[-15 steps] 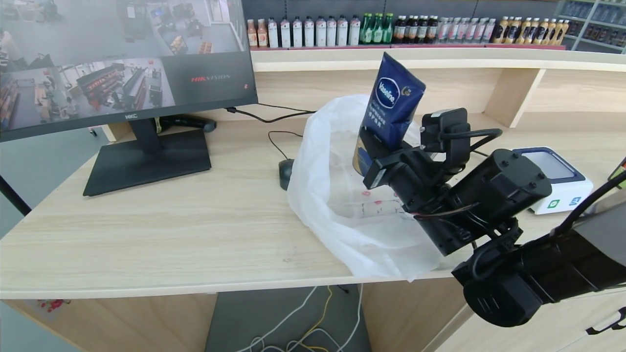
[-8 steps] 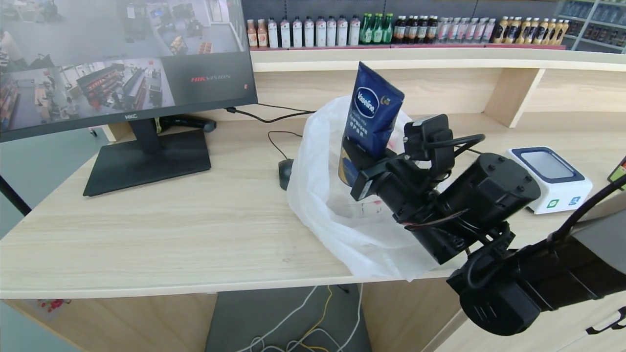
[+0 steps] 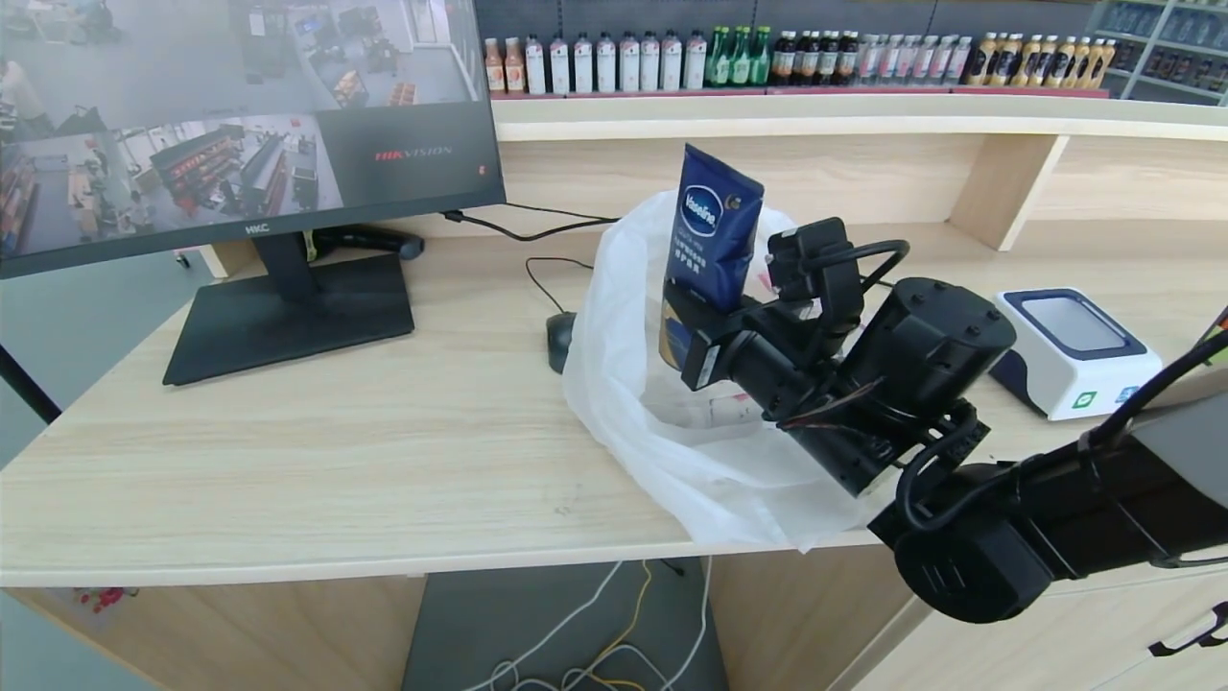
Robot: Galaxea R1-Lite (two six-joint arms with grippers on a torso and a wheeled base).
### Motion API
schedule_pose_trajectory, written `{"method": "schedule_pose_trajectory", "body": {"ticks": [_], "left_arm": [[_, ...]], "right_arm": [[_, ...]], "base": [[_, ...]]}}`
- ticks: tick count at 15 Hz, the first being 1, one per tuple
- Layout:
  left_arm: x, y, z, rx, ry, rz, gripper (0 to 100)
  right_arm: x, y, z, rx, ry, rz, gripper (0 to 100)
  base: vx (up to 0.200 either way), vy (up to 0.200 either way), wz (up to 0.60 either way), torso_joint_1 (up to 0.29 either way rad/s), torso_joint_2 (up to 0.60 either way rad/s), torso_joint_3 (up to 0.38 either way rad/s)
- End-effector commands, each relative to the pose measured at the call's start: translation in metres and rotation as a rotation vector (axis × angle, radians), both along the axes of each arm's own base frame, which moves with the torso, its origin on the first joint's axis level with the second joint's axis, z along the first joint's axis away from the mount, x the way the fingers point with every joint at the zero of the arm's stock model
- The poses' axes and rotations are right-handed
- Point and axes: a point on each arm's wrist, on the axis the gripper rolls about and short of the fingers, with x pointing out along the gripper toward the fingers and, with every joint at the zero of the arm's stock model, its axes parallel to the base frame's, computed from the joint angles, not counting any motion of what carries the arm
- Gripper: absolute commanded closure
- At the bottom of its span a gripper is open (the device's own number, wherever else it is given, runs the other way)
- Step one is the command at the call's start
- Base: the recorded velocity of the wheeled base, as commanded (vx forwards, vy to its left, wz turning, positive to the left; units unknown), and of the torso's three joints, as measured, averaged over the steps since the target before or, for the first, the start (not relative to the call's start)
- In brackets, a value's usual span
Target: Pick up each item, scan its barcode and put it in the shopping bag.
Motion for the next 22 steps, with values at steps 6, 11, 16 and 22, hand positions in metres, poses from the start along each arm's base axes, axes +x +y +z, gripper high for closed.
{"method": "schedule_pose_trajectory", "body": {"ticks": [6,11,16,22], "left_arm": [[0.0,0.0,0.0,0.0,0.0,-0.002,0],[0.0,0.0,0.0,0.0,0.0,0.0,0],[0.0,0.0,0.0,0.0,0.0,0.0,0],[0.0,0.0,0.0,0.0,0.0,0.0,0]], "right_arm": [[0.007,-0.009,-0.025,-0.026,0.084,-0.017,100],[0.009,-0.007,-0.032,-0.026,0.105,-0.015,100],[0.009,-0.006,-0.032,-0.028,0.106,-0.007,100],[0.008,-0.007,-0.024,-0.003,0.098,-0.001,0]], "base": [[0.0,0.0,0.0,0.0,0.0,0.0],[0.0,0.0,0.0,0.0,0.0,0.0],[0.0,0.0,0.0,0.0,0.0,0.0],[0.0,0.0,0.0,0.0,0.0,0.0]]}}
